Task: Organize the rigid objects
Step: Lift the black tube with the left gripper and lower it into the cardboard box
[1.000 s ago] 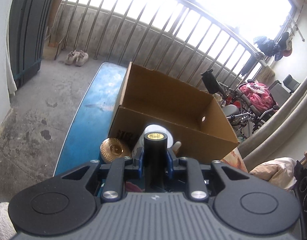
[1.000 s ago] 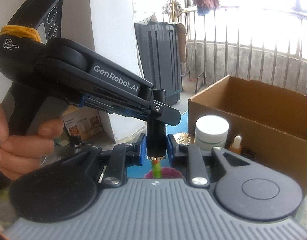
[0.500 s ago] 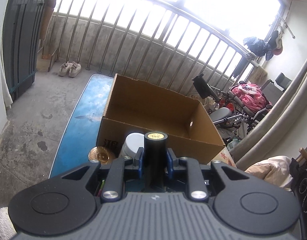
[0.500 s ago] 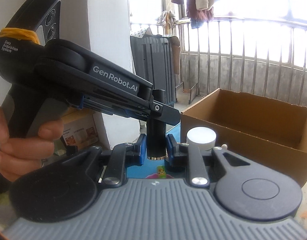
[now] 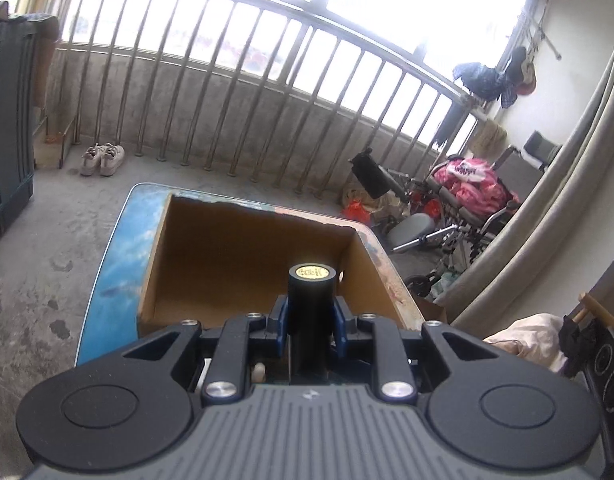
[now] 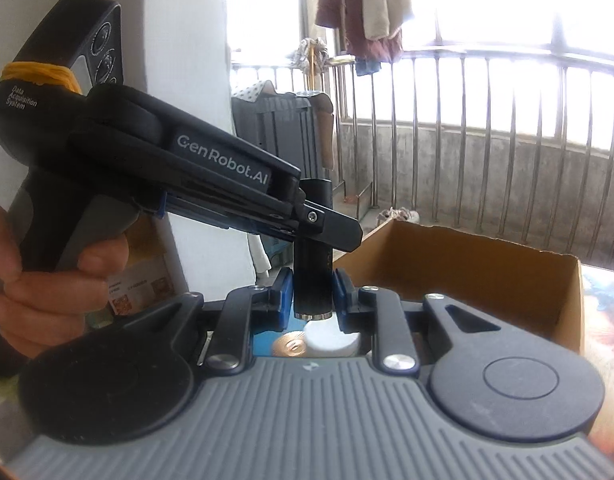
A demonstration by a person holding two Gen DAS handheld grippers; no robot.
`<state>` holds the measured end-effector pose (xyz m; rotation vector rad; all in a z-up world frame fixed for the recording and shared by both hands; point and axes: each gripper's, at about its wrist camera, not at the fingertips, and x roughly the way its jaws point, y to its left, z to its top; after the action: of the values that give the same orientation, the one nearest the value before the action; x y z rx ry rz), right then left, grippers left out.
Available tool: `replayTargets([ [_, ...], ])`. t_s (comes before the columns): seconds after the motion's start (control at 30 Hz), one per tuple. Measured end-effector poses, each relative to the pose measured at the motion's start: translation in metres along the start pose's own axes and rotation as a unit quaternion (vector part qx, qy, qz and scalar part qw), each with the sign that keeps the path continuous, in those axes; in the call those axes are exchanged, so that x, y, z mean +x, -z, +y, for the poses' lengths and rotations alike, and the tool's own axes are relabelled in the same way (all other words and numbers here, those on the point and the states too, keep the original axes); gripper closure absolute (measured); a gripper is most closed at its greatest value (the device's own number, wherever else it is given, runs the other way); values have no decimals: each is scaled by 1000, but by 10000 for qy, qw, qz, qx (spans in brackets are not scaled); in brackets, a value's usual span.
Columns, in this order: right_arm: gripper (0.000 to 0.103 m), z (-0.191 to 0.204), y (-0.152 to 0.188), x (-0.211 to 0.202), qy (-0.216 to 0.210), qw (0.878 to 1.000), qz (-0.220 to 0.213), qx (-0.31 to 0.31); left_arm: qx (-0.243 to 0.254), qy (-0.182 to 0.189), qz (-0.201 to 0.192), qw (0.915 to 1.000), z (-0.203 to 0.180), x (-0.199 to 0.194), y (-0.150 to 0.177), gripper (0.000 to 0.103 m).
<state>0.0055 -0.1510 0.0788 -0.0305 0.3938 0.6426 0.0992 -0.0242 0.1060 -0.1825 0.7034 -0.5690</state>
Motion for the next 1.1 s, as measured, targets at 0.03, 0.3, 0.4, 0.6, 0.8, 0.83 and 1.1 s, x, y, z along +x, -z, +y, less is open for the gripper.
replayTargets([
  [0.03, 83, -9, -6, 4, -36, 9999, 58, 95, -1, -29, 84, 10000, -1, 8, -8, 80],
  [0.3, 83, -89, -27, 72, -428, 9868, 924, 1259, -371, -170, 1139, 9927, 30, 96, -56, 80],
  [0.4, 83, -116, -26, 104, -585, 9731, 1298, 1814, -594, -235, 1531, 9862, 51, 133, -66, 80],
  [0.6, 83, -159, -21, 165, -729, 9418, 1974, 2623, -939, -506, 2025, 9735, 87, 193, -74, 80],
  [0.8, 83, -189, -17, 214, -622, 9158, 2488, 3090, -690, -874, 1940, 9747, 93, 221, -78, 77],
  [0.83, 83, -193, -13, 221, -542, 9123, 2576, 3136, -729, -878, 1923, 9747, 96, 222, -79, 76],
  [1.1, 84, -207, 8, 281, 30, 8921, 3149, 3239, -1017, -1059, 1722, 9740, 110, 216, -87, 74],
])
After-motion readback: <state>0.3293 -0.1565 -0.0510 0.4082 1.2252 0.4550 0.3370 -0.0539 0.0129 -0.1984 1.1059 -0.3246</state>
